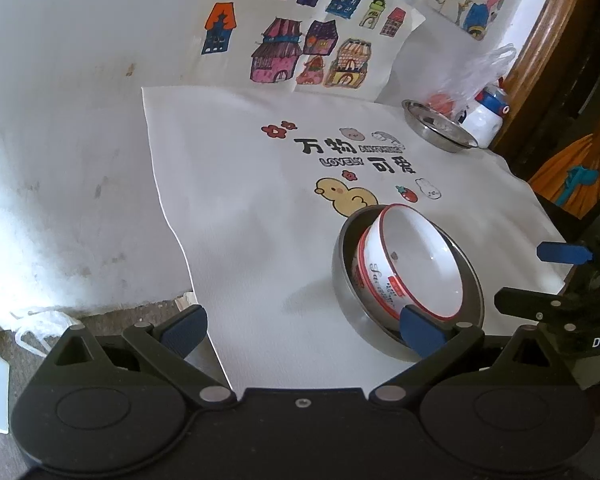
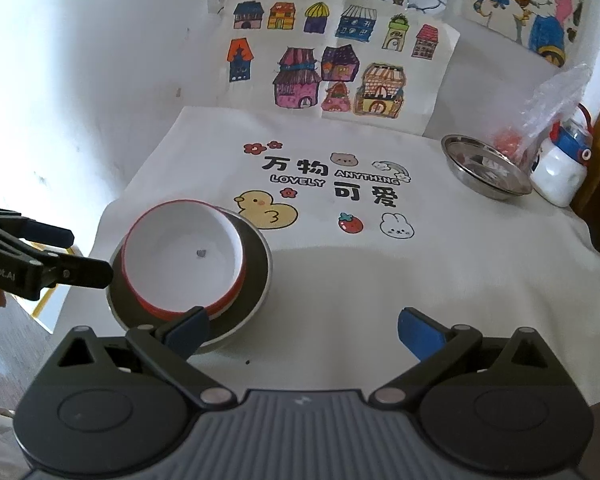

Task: Organize plates and bowls
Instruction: 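Close the left tool on the steel bowl rim while the right tool grips its rim too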

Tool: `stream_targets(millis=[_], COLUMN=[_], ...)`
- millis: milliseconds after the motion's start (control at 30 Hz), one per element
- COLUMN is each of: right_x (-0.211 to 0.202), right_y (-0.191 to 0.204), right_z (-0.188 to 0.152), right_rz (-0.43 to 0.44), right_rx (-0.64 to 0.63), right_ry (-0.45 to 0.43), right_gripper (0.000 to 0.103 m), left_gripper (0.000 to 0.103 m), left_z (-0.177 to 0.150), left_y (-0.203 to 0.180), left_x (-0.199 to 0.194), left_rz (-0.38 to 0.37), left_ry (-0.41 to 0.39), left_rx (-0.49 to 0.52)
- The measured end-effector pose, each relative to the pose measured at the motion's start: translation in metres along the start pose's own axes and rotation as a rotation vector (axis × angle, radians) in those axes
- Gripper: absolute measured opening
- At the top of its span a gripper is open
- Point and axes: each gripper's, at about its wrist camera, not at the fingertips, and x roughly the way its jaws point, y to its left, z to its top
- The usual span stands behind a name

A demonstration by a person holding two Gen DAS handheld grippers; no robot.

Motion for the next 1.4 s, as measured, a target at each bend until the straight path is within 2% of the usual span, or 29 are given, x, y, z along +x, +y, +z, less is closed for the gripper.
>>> stream_targets(millis=[400,533,767,967,1033,1100,1400], right_x=[0.026,0.037,0.051,0.057,0.058,0.059,0.057], right_y=[-0.010,-0.016,-0.025,-0.030,-0.031,-0.033,-0.030], right_z=[0.015,0.022,0.025,0.025,0.025,0.025,0.028], right_rz=[0.020,0.034,0.061,0.081,0.091,0.097,0.090], right_rx=[-0.007,0.005,0.060,0.090,0.103,0.114,0.120], right_ry=[0.117,0.162,0.212,0.238,0.241,0.244,0.255], right_gripper=[0.103,0.103,0.102,0.101,0.100,0.098,0.093], left_gripper=[0.102,0.094,0.088,0.077,0.067,0.063,0.044], left_z=[0.008,0.013,0.017,0.020,0.020,0.021,0.021], left_y=[0.002,0.003,0.006,0.012,0.016,0.017,0.010], left_x=[0.014,0.015,0.019,0.023,0.024,0.025,0.025], left_rz=[0.029,0.023,0.023,-0.001,-0.027,-0.044,-0.054], left_ry=[0.062,0.084,0.104,0.120,0.126,0.132,0.107], left_rx=[-0.069,-0.091,-0.115,-0.180,-0.217,-0.244,-0.245])
